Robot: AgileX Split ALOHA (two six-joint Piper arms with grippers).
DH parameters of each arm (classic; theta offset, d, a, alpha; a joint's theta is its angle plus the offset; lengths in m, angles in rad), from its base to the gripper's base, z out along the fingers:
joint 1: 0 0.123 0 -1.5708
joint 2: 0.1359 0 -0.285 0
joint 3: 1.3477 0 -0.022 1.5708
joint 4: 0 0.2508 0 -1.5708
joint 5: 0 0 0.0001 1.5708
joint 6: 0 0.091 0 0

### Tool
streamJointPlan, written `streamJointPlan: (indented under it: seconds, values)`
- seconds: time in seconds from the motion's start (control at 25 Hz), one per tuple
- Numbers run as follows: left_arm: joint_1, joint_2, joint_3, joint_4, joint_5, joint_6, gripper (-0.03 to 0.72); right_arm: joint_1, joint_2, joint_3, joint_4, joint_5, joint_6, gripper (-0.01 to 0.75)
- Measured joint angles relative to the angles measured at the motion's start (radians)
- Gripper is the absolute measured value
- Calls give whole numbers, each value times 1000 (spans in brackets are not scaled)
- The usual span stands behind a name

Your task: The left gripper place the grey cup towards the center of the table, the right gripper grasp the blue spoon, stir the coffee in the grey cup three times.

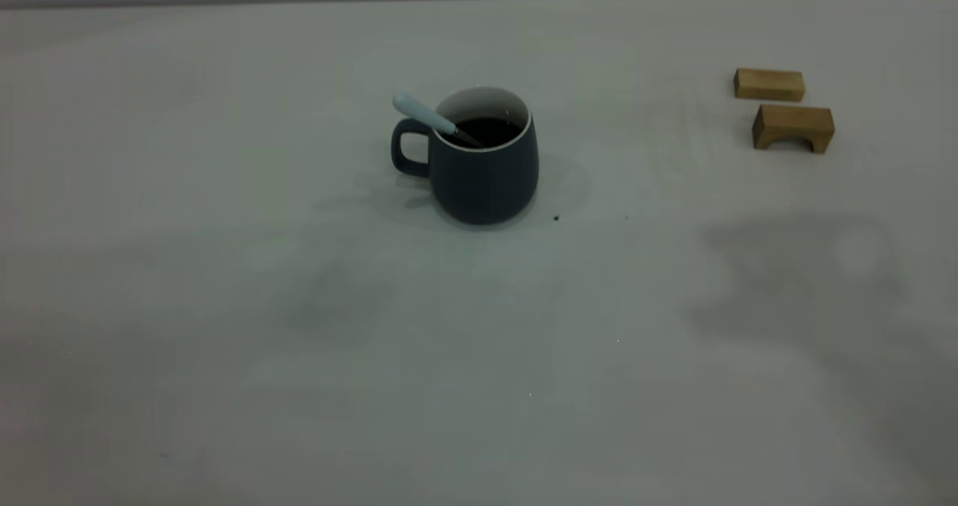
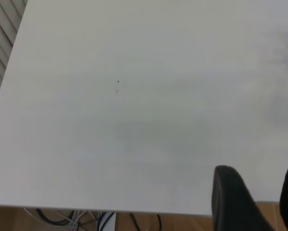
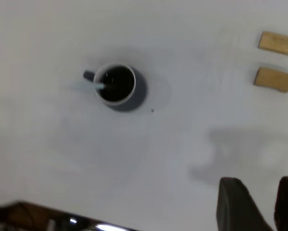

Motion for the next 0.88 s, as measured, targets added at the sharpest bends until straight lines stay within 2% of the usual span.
streamJointPlan:
  seconds: [0.24,0.6,0.88]
  values:
    - [0,0,0,0,0,0,322,0,-186,191,-5,0,-75,240]
    - [0,0,0,0,0,0,322,-2,-678,552,-11,0,-147,240]
    - [0,0,0,0,0,0,322,-110,-950,767,-14,-32,-149,240]
